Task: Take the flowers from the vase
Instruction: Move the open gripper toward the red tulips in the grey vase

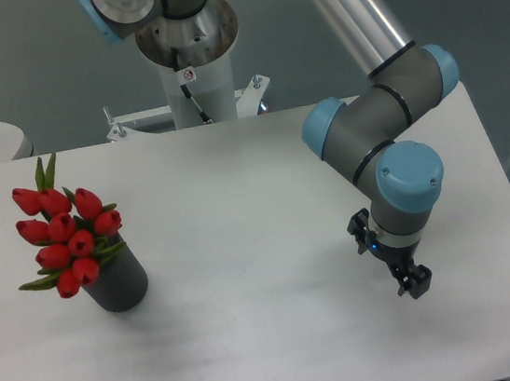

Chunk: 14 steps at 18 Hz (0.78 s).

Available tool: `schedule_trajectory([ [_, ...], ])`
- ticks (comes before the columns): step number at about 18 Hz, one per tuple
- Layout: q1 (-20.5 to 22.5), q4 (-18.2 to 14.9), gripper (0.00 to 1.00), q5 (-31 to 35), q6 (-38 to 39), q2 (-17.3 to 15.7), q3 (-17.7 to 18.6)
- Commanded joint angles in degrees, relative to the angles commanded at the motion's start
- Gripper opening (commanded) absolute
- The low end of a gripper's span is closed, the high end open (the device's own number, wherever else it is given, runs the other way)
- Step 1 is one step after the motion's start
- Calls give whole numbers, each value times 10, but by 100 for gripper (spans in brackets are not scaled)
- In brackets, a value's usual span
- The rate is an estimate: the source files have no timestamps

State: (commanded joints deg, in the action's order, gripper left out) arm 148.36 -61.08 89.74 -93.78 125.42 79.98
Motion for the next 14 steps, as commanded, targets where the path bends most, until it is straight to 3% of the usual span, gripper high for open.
schedule_trajectory([
  [4,0,0,100,-1,3,-3,2],
  [9,-30,-4,100,2,32,-13,15],
  [14,-38,-4,100,-55,94,-45,50],
])
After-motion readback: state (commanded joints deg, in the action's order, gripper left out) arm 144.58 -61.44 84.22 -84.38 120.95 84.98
